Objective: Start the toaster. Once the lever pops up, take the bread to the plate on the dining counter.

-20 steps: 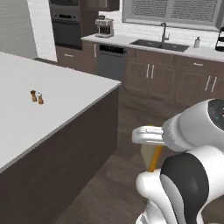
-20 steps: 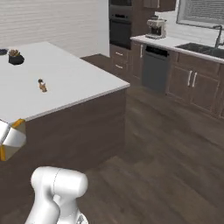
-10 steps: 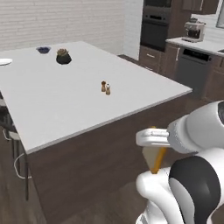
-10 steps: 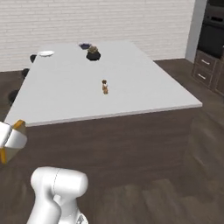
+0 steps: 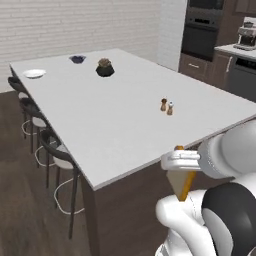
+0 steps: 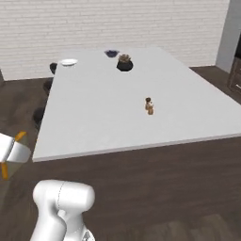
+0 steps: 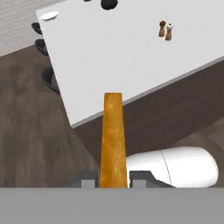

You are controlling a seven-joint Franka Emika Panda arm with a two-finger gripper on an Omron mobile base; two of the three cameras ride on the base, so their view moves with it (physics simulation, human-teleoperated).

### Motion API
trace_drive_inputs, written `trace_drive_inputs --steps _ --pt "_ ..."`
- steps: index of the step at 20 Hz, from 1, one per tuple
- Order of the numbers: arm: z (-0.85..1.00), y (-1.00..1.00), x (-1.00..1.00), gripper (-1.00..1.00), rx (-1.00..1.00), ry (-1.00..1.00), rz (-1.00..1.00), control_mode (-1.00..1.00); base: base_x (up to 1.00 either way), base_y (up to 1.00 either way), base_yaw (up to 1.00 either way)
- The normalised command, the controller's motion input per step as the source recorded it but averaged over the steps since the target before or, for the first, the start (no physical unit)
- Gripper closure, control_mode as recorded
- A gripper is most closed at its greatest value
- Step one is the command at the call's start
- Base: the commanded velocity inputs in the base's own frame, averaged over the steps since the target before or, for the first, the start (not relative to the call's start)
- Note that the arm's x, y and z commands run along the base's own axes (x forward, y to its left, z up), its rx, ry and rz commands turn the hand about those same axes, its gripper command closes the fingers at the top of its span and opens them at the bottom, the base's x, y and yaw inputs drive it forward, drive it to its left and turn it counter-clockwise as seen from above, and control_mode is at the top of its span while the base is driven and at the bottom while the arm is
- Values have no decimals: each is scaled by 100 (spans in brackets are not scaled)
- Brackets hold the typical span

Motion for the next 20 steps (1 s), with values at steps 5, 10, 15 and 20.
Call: trace_drive_inputs --steps 5,10,15,20 --pt "0 0 0 100 0 0 0 100 24 100 -1" --pt "0 0 0 100 0 0 0 100 15 100 -4" --pt "0 0 0 100 0 0 0 100 77 100 -13" --pt "0 0 0 100 0 0 0 100 94 100 -29"
